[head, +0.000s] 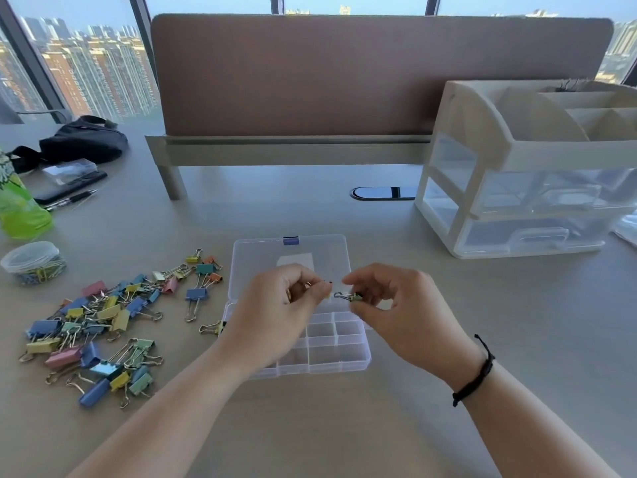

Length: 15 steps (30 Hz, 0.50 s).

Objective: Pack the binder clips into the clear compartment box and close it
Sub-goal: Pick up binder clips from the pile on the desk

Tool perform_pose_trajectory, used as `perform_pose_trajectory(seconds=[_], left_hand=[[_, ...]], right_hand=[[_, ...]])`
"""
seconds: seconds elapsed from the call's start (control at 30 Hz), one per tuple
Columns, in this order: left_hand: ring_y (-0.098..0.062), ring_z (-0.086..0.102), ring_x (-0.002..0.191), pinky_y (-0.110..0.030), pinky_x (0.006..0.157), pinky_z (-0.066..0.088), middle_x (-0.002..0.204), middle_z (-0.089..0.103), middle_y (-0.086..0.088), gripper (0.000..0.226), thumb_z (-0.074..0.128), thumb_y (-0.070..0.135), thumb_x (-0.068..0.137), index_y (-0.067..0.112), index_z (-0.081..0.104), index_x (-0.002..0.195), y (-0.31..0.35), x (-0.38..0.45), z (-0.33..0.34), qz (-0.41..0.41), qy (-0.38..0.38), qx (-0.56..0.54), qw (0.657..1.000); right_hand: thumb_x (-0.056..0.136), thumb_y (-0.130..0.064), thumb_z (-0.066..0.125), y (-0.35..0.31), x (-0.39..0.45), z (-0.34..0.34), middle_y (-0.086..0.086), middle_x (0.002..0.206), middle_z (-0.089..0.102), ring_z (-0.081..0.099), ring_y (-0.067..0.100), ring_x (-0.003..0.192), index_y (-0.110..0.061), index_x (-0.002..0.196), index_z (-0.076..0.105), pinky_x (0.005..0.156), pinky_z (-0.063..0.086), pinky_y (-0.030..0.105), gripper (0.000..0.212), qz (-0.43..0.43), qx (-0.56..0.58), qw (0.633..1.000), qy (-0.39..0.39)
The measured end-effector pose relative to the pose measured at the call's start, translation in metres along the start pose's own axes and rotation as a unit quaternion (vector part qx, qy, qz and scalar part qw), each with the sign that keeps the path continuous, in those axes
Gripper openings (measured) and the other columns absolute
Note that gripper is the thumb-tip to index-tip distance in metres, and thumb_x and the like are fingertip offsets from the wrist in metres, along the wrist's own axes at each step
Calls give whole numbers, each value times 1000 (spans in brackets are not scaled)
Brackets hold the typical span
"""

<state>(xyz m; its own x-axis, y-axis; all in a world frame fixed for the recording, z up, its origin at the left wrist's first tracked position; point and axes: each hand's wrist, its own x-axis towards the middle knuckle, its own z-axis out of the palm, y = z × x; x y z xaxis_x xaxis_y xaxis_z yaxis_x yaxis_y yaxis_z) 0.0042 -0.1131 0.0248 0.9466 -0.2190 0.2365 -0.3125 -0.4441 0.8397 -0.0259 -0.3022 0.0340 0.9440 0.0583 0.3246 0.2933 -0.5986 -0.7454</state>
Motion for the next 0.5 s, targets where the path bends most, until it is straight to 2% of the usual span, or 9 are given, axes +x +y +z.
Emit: perform_pose_trajectory(seconds=[0.1,0.27,0.37,0.5], left_hand=[[-9,47,49,-33,53,43,52,52,5,14,64,30,94,26,68,81,-7,-1,0,8,23,2,1000],[-8,47,50,-33,55,45,53,53,10,14,61,33,95,27,65,83,-10,-4,3,4,23,14,1000],[-7,49,51,-31,55,45,54,55,13,14,61,34,94,28,64,82,-10,-5,2,6,21,19,1000],[-4,45,49,-21,52,40,56,54,10,15,62,33,94,28,64,80,-10,-6,2,5,18,24,1000]], right_hand=[[78,-8,78,3,2,-4,-13,71,71,64,0,68,-27,85,76,65,47,8,20,39,6,999,-13],[83,-18,74,0,-2,-1,-16,73,65,56,-4,71,-34,84,76,64,43,9,16,41,-79,993,-71],[87,-20,68,0,-2,1,-17,82,60,51,-5,76,-34,88,76,63,40,13,16,21,-129,987,-94],[89,-22,66,-1,-3,3,-20,81,54,49,-3,71,-32,92,77,62,39,12,15,24,-143,984,-99]])
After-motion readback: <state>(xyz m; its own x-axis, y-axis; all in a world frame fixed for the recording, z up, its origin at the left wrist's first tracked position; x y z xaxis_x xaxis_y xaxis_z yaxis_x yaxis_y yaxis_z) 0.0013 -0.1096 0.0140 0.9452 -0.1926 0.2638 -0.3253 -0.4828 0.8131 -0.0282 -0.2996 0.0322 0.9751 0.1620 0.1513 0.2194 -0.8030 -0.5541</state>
